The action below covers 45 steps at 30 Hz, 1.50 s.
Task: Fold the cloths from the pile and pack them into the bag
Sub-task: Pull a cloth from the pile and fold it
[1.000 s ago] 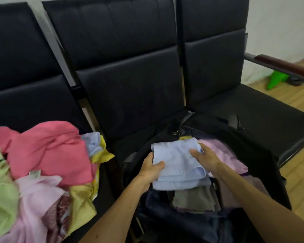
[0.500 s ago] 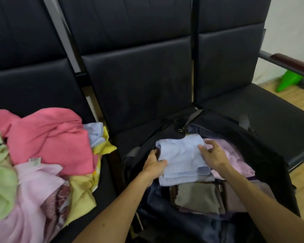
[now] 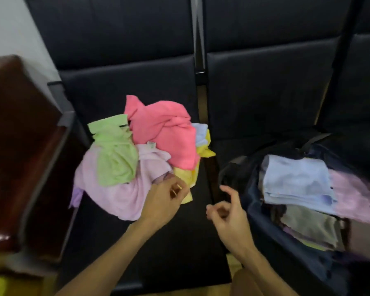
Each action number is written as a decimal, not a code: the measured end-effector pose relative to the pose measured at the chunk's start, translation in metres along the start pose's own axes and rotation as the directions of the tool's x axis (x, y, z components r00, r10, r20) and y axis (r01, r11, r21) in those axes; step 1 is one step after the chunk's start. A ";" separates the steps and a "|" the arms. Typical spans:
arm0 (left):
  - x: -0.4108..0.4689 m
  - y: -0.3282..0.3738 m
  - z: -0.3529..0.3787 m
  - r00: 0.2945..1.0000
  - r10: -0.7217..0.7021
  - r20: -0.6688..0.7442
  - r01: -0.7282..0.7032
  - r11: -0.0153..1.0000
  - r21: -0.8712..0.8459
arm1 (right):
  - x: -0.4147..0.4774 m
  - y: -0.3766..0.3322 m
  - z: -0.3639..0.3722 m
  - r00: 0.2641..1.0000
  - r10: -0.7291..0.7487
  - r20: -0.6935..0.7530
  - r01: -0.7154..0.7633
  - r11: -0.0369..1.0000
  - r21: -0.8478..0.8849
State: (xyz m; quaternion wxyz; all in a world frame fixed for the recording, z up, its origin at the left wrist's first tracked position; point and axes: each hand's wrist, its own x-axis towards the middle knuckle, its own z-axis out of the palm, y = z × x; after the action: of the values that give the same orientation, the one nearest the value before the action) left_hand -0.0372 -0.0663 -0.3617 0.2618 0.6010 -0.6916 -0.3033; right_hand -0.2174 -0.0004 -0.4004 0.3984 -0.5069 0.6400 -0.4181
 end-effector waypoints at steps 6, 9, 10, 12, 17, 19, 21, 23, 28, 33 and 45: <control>0.001 -0.092 -0.030 0.964 -0.258 -0.071 0.267 0.934 0.236 | 0.032 -0.013 0.092 0.989 0.047 0.140 -0.023 0.985 -0.169; 0.023 -0.099 -0.022 0.949 -0.308 -0.058 0.306 0.869 0.389 | 0.063 -0.022 0.126 0.959 0.103 0.263 -0.049 0.978 -0.205; 0.030 -0.101 -0.018 0.949 -0.312 -0.052 0.303 0.848 0.436 | 0.072 -0.024 0.135 0.947 0.130 0.294 -0.072 0.977 -0.200; 0.040 -0.105 -0.010 0.948 -0.316 -0.045 0.298 0.824 0.482 | 0.088 -0.025 0.154 0.926 0.175 0.334 -0.104 0.970 -0.222; 0.048 -0.115 -0.006 0.950 -0.311 0.001 0.276 0.844 0.460 | 0.107 -0.020 0.174 0.923 0.165 0.347 -0.049 0.946 -0.319; 0.045 -0.115 -0.007 0.966 -0.260 -0.003 0.242 0.896 0.373 | 0.106 -0.014 0.173 0.910 0.132 0.392 0.036 0.919 -0.392; 0.040 -0.109 -0.009 0.984 -0.176 0.024 0.166 0.960 0.227 | 0.099 -0.014 0.170 0.920 0.078 0.384 0.065 0.936 -0.345; 0.035 -0.092 -0.017 0.997 -0.061 0.041 0.056 0.993 0.102 | 0.092 -0.026 0.162 0.953 0.103 0.285 -0.031 0.969 -0.246; 0.034 -0.037 -0.054 0.994 0.089 -0.057 -0.096 0.986 -0.135 | 0.085 -0.072 0.126 0.990 0.024 0.140 0.004 0.981 -0.195; 0.021 0.020 -0.099 0.957 0.269 -0.108 -0.285 0.943 -0.172 | 0.074 -0.123 0.079 0.982 -0.166 0.089 0.185 0.939 -0.289; -0.015 0.132 -0.235 0.787 0.488 -0.376 -0.537 0.843 -0.029 | 0.003 -0.276 -0.009 0.848 -0.525 0.063 0.517 0.797 -0.312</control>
State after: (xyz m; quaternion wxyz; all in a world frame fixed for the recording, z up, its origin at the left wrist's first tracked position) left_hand 0.0468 -0.0637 -0.1049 0.4943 0.4159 -0.7479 -0.1530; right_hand -0.1390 -0.0398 -0.1385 0.1726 -0.7150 0.5398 -0.4095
